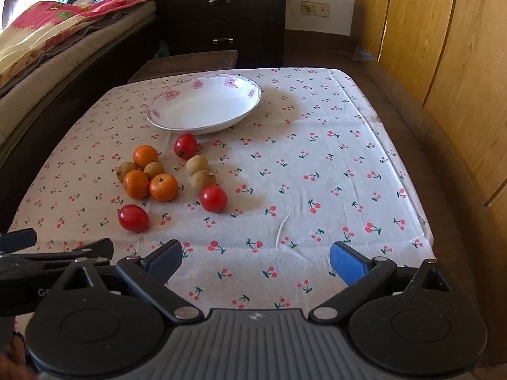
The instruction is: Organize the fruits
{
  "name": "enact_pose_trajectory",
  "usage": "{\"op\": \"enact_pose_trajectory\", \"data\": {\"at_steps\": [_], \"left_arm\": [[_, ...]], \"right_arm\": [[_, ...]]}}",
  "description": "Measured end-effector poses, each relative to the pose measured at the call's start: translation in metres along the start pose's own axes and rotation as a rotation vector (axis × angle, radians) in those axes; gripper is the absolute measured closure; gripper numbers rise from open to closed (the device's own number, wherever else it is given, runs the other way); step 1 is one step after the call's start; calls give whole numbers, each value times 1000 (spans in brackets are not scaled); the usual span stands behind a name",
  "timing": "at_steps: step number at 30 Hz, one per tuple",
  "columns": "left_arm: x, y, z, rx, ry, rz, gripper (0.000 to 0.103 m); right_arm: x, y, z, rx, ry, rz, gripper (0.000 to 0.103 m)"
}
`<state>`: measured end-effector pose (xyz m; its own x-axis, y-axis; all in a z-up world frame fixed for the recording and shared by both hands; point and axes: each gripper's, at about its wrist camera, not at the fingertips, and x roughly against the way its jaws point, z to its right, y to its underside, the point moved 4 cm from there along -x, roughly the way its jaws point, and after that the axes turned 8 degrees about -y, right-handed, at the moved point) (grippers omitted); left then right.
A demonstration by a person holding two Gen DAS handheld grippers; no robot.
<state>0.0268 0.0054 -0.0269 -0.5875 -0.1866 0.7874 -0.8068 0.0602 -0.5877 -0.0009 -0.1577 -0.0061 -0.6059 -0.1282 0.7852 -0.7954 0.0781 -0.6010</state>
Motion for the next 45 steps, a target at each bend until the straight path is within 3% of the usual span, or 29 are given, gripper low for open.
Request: {"op": "enact_pose_trajectory", "data": {"at_steps": [9, 14, 23, 29, 33, 35, 41, 45], "left_arm": [[-24, -15, 7, 3, 30, -27, 3], [-37, -20, 14, 46, 75, -64, 12], [-52, -32, 32, -7, 58, -56, 18], [-60, -31, 26, 22, 60, -64, 21], [-60, -29, 26, 14, 46, -46, 17], [-62, -27, 23, 22, 37, -54, 9], [-65, -25, 20, 25, 19, -66, 0], [-64, -25, 18, 29, 30, -82, 0]], "right_arm": [[-19, -16, 1, 19, -22, -31, 16], [-31, -23, 6, 4, -32, -48, 22], [-29, -40, 14, -38, -53, -20, 25], [-36, -51, 16, -64, -75, -23, 35], [-40, -53, 15, -71, -93, -29, 40], [-40, -52, 15, -70, -97, -30, 41], [-33, -52, 18, -80, -127, -22, 42], [-30, -52, 21, -85, -137, -11, 42]]}}
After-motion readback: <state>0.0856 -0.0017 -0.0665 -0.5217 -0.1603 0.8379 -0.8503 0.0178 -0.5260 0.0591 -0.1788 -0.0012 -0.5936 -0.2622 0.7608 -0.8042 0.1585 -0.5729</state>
